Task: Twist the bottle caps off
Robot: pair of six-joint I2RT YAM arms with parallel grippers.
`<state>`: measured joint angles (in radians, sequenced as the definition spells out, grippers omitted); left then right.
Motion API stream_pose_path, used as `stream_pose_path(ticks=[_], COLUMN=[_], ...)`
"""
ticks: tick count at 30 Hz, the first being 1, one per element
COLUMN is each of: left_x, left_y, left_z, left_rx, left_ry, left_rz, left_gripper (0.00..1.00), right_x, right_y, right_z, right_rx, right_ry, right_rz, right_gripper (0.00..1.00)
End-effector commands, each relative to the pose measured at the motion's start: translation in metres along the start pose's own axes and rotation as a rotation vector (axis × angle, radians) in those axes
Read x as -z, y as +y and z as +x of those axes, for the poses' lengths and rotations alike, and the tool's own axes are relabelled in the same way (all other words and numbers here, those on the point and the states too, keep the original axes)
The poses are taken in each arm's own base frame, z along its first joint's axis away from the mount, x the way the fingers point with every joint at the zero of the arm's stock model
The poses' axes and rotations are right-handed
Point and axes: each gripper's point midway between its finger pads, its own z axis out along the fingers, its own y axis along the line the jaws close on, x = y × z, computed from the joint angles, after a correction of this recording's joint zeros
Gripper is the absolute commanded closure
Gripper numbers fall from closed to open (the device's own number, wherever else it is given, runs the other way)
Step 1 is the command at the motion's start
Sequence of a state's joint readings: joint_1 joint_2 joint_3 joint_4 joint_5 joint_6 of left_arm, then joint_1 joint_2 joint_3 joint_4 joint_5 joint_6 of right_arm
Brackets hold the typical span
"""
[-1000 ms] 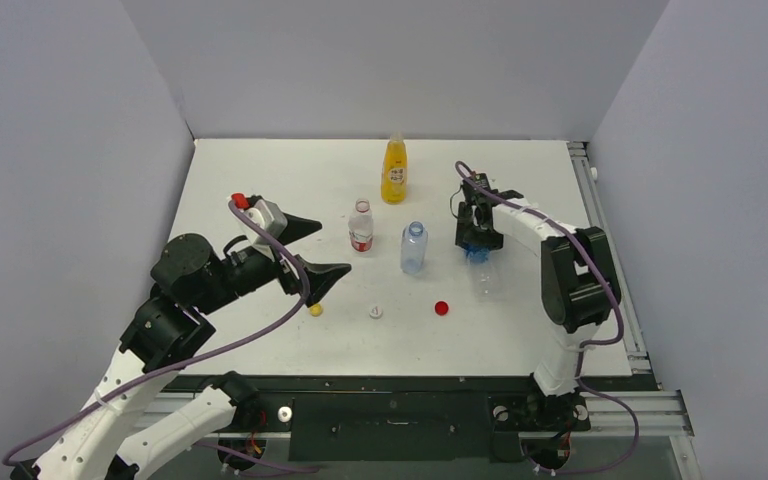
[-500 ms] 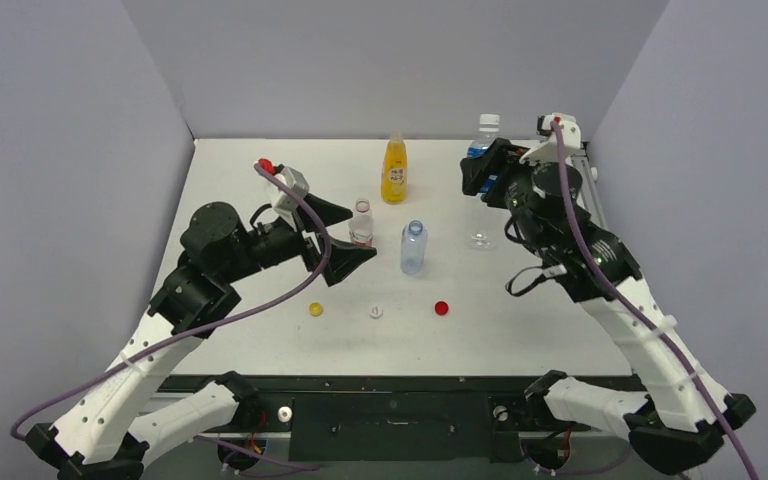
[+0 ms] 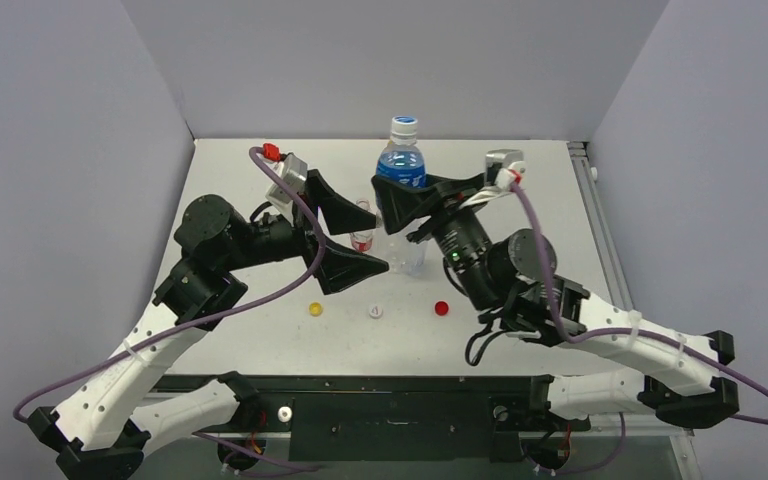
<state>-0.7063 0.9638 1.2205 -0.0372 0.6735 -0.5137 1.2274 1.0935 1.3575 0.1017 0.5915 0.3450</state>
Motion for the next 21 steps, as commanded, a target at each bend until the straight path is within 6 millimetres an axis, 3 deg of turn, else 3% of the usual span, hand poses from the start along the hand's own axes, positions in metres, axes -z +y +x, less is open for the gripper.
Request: stream_pose_path(ticks=[1,4,8,12,21], left_x=[0.008,0.01,0.014,0.018,0.022], left_y=[-0.042,-0.045,-0.034,-0.005,0.009], left_z=[-0.029,-0.028,-0.025,-0.018,-0.037], left_rx=[-0.042,-0.048,-0.093,-0.109,-0.044], left_ry=[-0.052,-0.05,-0.061,-0.075,-0.152], left_rz=[0.137,0.138,0.084,-0.048,-0.142], left_gripper=[0.03,0.03,0.03,0.03,0.03], right_x=[-0.011,-0.015,-0.015,-0.013,-0.007], right_y=[0.033,0.051,0.067,0.07,0.074], right_z=[-0.012,-0.007,-0.003,0.001,0.005], right_rx=[-0.013,-0.027,-0.047,-0.041,-0.06], right_ry=[-0.09,-0.088,-0.094,-0.09,-0.085], right_rz=[-0.034,-0.083,-0.117,-0.119,-0.14], right_gripper=[0.49,0.49,0.51,0.54,0.57])
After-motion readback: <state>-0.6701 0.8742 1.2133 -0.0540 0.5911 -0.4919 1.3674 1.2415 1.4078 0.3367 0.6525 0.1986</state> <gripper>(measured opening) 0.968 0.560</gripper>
